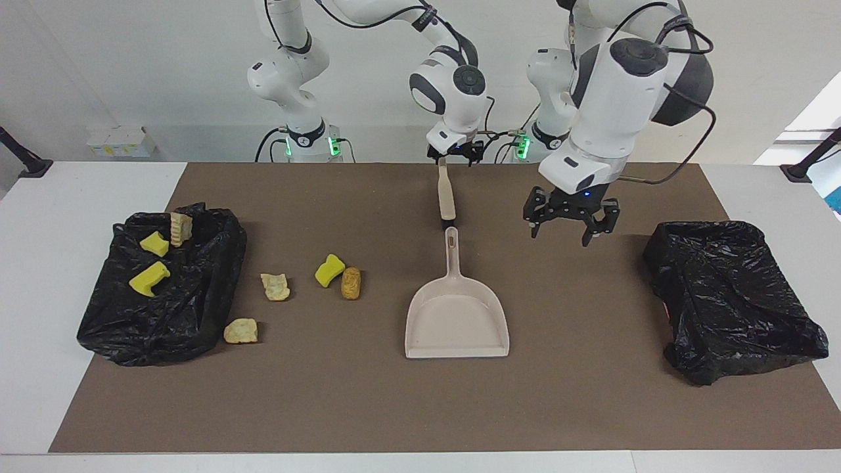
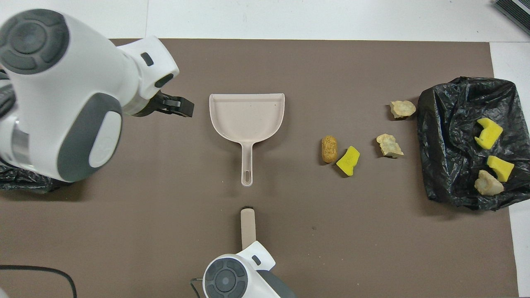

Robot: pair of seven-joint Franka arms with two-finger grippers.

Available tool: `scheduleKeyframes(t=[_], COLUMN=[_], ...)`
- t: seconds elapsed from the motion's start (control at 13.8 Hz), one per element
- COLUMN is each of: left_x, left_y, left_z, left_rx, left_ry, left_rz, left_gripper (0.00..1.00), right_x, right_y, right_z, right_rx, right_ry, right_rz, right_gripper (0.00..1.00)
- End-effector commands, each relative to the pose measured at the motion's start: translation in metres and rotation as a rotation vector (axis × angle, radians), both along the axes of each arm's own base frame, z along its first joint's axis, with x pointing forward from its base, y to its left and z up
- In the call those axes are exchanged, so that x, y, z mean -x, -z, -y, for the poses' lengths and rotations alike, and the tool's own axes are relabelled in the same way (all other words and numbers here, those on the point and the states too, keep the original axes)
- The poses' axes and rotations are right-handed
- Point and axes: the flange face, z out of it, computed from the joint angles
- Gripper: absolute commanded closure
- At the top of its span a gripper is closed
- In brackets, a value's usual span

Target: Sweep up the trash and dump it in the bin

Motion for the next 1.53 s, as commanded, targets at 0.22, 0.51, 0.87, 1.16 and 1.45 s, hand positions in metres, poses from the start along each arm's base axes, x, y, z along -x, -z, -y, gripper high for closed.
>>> scheduleKeyframes(t=[0.22,0.51,0.87,1.16,1.45], left_x=[0.030,0.056,0.063,0.062,0.074], left_y=[0.097,0.141,0.155,0.157,0.188], left_z=[0.083,0.105,0.119,0.119,0.138], left_rx=[0.037,0.042,0.066,0.076,0.066], left_ry=[-0.127,-0.155,-0.205,-0.200,-0.171], left_rz=[-0.009,-0.020,-0.030,-0.023,-0.035], left_gripper=[0.00,0.00,0.00,0.00,0.00], right_x=[0.001,-0.002,-0.057,-0.107,-0.162], right_y=[-0.004,-0.003,-0.038,-0.064,-0.081], right_z=[0.012,0.014,0.059,0.121,0.192], right_rx=[-0.015,-0.007,0.008,0.040,0.166], right_ry=[0.059,0.059,0.132,0.150,0.083], right_rz=[0.000,-0.010,-0.037,-0.052,-0.002], right_gripper=[0.42,1.00,1.00,1.00,1.00])
